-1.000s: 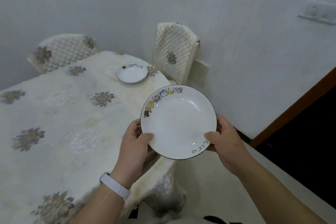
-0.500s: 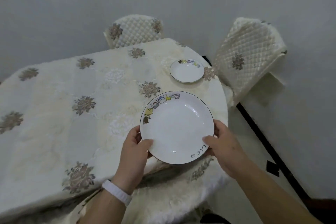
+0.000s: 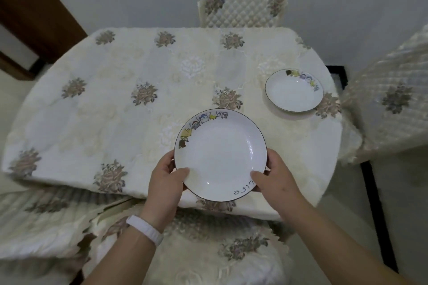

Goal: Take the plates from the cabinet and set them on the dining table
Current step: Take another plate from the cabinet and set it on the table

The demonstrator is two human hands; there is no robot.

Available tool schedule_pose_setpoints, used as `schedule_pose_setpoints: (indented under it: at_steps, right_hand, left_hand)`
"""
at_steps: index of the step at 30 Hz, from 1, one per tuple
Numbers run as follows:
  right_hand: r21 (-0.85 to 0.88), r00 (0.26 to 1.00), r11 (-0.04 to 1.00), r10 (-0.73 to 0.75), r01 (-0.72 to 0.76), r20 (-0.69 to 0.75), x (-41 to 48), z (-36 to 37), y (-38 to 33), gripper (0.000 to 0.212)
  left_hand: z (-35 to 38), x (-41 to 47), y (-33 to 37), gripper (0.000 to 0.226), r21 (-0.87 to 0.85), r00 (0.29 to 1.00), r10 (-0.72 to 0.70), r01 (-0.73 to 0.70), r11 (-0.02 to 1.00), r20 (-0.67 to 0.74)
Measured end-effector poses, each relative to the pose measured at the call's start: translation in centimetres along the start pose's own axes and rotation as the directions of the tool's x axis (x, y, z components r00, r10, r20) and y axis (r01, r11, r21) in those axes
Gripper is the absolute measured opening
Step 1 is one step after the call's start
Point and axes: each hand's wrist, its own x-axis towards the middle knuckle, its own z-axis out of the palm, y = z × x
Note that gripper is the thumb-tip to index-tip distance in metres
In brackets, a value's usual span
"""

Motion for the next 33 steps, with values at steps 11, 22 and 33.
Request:
schedule_pose_setpoints:
  at_steps: [11,22,33]
  right_hand:
    - [-0.137,0.99,0.984,0.128,-0.118,0.066,4.9,2.5,2.9,0.052]
    - [-0.219,0.973,0.951,0.229,-0.218,0.024,9.0,3.6,6.6,0.05]
    - [-0.245,0.966,0.937,0.258,-0.247,0.013,10.8,3.5,8.6,0.055]
  left_hand:
    - [-1.2,4.7,-3.7,0.046,0.011,0.987,-0.133,0.135,0.991,-0.094]
    - [-0.8,8.9,-7.7,0.049,0.106,0.977,-0.203,0.209,0.972,-0.072]
    - [-0.2,11.1,-9.7,0.05,0.266,0.977,-0.197,0.212,0.94,-0.084]
